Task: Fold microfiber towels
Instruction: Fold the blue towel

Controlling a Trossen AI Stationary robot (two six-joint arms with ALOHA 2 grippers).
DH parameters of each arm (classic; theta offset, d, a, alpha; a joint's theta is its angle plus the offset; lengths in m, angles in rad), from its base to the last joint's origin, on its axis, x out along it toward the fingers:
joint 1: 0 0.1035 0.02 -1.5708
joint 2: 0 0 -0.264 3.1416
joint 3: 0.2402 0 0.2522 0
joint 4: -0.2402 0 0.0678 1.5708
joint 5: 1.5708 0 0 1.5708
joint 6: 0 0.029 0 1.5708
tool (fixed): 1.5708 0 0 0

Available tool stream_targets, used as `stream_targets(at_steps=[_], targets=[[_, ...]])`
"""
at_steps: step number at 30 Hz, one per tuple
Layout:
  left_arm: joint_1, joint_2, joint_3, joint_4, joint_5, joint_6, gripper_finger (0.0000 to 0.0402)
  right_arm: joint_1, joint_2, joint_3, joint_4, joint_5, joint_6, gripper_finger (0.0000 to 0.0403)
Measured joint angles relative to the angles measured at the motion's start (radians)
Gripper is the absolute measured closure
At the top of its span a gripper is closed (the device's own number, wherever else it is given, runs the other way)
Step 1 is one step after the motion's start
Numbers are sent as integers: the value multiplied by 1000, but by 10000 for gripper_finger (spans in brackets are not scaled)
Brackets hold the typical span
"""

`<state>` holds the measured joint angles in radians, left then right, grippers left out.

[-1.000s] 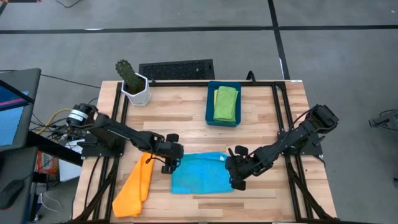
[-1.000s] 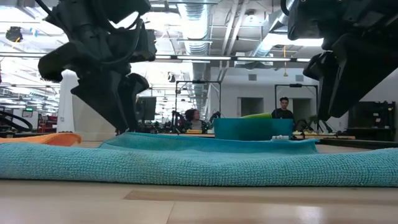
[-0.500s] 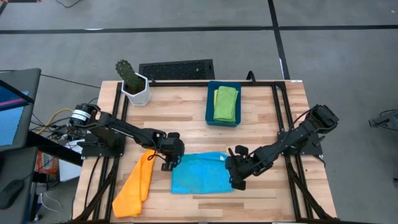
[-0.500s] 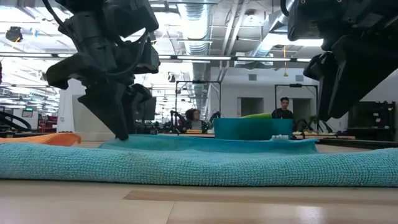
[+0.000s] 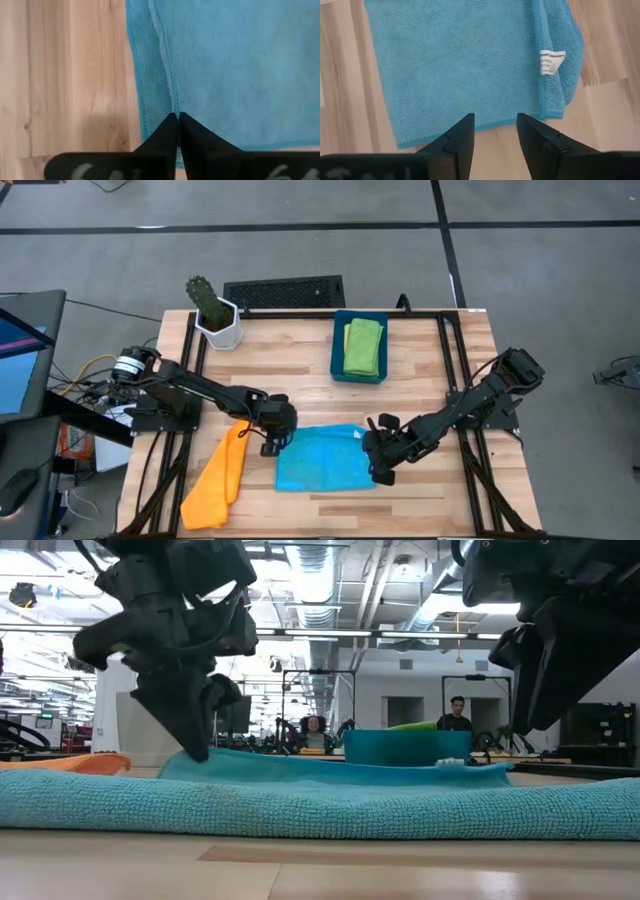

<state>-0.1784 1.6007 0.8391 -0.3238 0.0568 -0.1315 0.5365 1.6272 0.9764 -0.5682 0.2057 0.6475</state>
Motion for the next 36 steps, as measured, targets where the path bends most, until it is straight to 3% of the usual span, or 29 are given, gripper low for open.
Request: stream_targets(at_steps=[10, 15, 21, 32, 36], targets=[[-54, -1, 95, -151, -21, -95, 400, -10, 0, 0, 21, 3, -1, 233], [-84, -1, 95, -225, -103, -159, 401, -24, 0, 0, 30, 6, -10, 233], [-96, 3, 93, -187, -128, -143, 401, -38, 0, 0, 30, 5, -42, 233], [-135, 3, 69, -215, -120, -274, 401, -42, 0, 0, 37, 9, -54, 233], [-142, 3, 69, -218, -176, -273, 401, -42, 0, 0, 40, 29, -56, 233]])
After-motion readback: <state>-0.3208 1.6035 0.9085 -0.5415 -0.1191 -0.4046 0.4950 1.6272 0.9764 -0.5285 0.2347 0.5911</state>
